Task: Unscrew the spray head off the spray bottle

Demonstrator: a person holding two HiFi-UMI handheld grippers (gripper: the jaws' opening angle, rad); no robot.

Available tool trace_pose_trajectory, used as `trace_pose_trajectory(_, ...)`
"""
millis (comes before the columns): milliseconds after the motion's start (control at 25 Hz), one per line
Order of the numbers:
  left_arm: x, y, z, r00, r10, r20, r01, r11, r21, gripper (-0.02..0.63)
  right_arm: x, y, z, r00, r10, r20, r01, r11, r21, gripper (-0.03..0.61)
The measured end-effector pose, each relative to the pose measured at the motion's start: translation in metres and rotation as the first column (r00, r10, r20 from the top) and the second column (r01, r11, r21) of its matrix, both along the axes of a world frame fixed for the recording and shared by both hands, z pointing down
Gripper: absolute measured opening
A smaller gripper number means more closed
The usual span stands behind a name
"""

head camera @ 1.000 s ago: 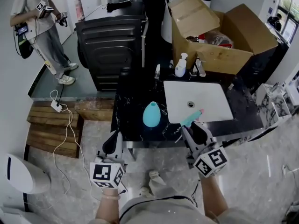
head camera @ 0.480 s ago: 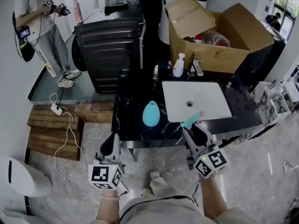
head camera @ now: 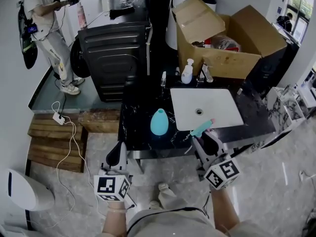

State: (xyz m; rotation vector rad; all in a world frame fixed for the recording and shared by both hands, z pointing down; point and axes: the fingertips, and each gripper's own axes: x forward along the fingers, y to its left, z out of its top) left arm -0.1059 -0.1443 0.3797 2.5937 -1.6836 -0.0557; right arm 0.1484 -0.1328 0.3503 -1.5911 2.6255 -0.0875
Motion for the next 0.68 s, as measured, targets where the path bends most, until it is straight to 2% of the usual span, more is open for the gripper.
trace_pose_trajectory(680,-0.0002,-0.0081,0.0012,1.000,0.006,-0.015,-0.006,1.000,-0.005,0.005,0.0009,-0.0023,0.0019,1.000,0.009,0.009,-0.009,1.000,-0.009,0.138)
